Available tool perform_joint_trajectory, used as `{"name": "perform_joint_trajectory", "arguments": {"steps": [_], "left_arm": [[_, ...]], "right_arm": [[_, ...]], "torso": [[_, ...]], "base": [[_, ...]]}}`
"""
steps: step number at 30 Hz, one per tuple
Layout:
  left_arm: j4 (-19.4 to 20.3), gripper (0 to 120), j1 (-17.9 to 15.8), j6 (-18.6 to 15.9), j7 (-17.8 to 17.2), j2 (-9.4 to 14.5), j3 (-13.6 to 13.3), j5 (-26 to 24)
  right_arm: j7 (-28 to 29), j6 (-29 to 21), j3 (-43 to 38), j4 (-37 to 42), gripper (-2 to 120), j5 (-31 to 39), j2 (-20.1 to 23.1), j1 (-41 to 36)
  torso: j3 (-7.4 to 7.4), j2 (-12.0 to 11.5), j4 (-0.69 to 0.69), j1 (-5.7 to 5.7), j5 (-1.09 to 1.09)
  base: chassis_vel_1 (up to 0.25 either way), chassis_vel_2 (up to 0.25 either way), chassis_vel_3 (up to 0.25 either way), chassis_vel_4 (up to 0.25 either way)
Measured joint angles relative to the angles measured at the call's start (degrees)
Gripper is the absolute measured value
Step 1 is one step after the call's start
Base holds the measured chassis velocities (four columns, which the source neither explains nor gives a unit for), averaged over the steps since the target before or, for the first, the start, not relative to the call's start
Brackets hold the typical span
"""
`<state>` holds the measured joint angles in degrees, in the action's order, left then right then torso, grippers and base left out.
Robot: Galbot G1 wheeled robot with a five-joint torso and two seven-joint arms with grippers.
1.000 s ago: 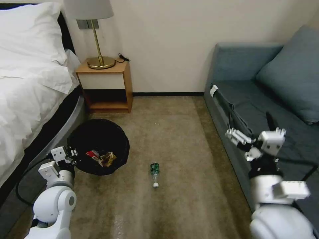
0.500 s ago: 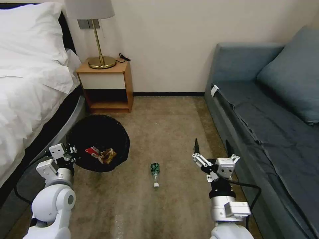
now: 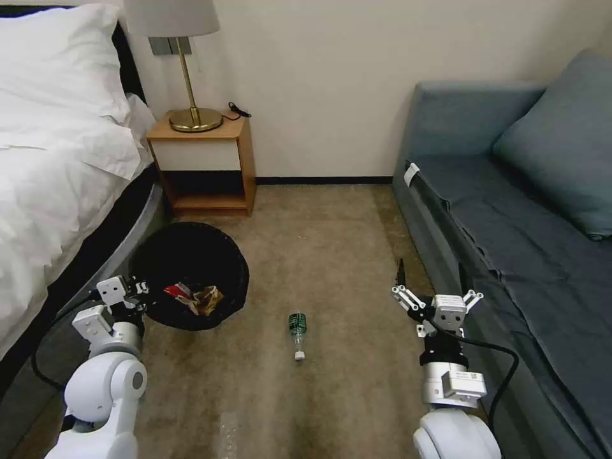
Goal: Pick up the trash bin, then pick up the garbage on the floor and place it into the trash bin.
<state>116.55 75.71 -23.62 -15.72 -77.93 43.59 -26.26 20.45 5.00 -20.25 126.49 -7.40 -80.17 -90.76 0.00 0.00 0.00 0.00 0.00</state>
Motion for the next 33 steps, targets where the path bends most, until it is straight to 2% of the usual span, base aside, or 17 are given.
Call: {"name": "perform_joint_trajectory", "arguments": {"steps": [12, 27, 31, 33], "left_arm": [[-0.2, 4, -0.1, 0.1, 0.0, 0.4, 0.4, -0.5], [-0.2, 4, 0.3, 0.5, 0.1, 0.1, 0.6, -0.5], [-0.2, 4, 0.2, 0.5, 0.1, 0.2, 0.7, -0.5], [-0.2, 4, 0.1, 0.5, 0.1, 0.3, 0.7, -0.5]], "right_arm": [[-1.0, 1.0, 0.5, -1.7, 100, 0.3, 0.0, 0.5], [-0.9, 1.0, 1.6, -2.6, 100, 2.6, 1.4, 1.9], [-1.0, -1.2, 3.1, -2.7, 100, 7.0, 3.3, 4.2], [0.1, -4.9, 4.7, -2.1, 100, 10.5, 5.3, 5.7]], "torso": [[0.0, 0.0, 0.0, -0.01, 0.0], [0.02, 0.0, -0.01, 0.01, -0.01], [0.0, 0.0, -0.01, 0.01, 0.0], [0.0, 0.0, 0.0, 0.01, 0.01]], "base": [[-0.011, 0.014, 0.011, -0.016], [-0.153, 0.146, 0.145, -0.153], [-0.01, 0.02, 0.005, -0.007], [0.0, 0.0, 0.0, 0.0]]}}
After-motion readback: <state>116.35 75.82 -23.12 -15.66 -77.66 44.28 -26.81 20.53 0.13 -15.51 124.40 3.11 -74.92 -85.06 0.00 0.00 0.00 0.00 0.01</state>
